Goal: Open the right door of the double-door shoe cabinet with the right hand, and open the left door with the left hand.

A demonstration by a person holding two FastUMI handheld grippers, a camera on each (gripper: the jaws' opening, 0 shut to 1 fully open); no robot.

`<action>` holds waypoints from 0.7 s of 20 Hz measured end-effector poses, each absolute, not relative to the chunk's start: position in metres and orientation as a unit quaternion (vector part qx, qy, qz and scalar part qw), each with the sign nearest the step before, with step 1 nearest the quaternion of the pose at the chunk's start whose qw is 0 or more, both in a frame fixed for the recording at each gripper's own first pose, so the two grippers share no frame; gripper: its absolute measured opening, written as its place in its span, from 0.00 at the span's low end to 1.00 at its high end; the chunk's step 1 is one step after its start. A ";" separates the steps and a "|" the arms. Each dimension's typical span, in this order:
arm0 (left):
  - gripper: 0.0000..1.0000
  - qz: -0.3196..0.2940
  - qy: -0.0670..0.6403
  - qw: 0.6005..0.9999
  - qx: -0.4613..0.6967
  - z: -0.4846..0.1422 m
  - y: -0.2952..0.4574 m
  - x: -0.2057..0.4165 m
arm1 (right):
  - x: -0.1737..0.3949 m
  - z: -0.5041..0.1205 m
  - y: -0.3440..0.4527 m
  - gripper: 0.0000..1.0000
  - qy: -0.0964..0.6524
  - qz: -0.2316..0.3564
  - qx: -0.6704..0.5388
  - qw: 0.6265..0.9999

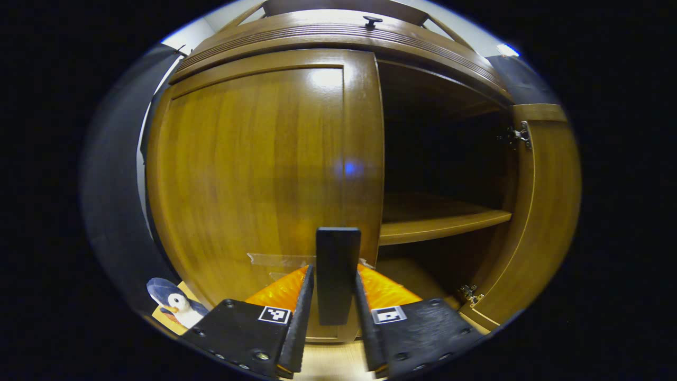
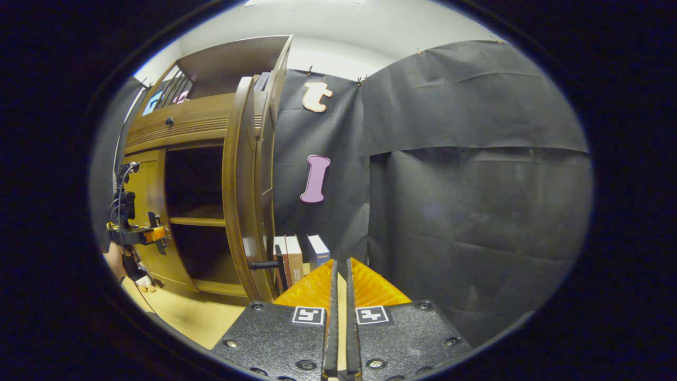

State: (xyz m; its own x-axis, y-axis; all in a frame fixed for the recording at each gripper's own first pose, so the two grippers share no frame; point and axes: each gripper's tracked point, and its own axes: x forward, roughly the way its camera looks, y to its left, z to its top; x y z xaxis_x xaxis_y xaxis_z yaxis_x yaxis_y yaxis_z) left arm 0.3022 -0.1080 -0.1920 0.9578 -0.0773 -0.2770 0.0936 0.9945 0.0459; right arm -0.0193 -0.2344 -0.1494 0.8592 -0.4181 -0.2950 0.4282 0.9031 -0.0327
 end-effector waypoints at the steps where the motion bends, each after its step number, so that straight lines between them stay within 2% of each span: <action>1: 0.43 -0.045 0.142 0.988 0.033 -0.194 -0.108 0.302 | -0.020 -0.150 -0.235 0.09 0.150 -0.221 0.016 0.963; 3: 0.33 -0.046 0.143 0.988 0.034 -0.195 -0.108 0.305 | -0.023 -0.150 -0.233 0.09 0.152 -0.220 0.015 0.963; 4: 0.34 -0.050 0.144 0.988 0.033 -0.195 -0.109 0.304 | -0.023 -0.150 -0.232 0.10 0.153 -0.220 0.015 0.963; 5: 0.43 -0.053 0.150 0.987 0.027 -0.196 -0.108 0.303 | -0.023 -0.151 -0.230 0.10 0.155 -0.219 0.015 0.963; 6: 0.34 -0.055 0.153 0.987 0.018 -0.195 -0.109 0.301 | -0.023 -0.151 -0.228 0.10 0.156 -0.217 0.016 0.964; 9: 0.34 -0.054 0.156 0.986 0.022 -0.193 -0.107 0.289 | -0.020 -0.150 -0.221 0.17 0.156 -0.211 0.016 0.965; 10: 0.26 -0.053 0.151 0.987 0.030 -0.192 -0.106 0.289 | -0.017 -0.150 -0.219 0.19 0.155 -0.211 0.015 0.965; 12: 0.25 -0.051 0.155 0.986 0.034 -0.192 -0.103 0.281 | -0.014 -0.149 -0.213 0.28 0.155 -0.205 0.017 0.966; 13: 0.34 -0.051 0.159 0.986 0.030 -0.192 -0.103 0.277 | -0.015 -0.148 -0.210 0.32 0.155 -0.202 0.016 0.967; 14: 0.26 -0.051 0.158 0.986 0.026 -0.191 -0.102 0.271 | -0.018 -0.148 -0.208 0.32 0.153 -0.202 0.014 0.967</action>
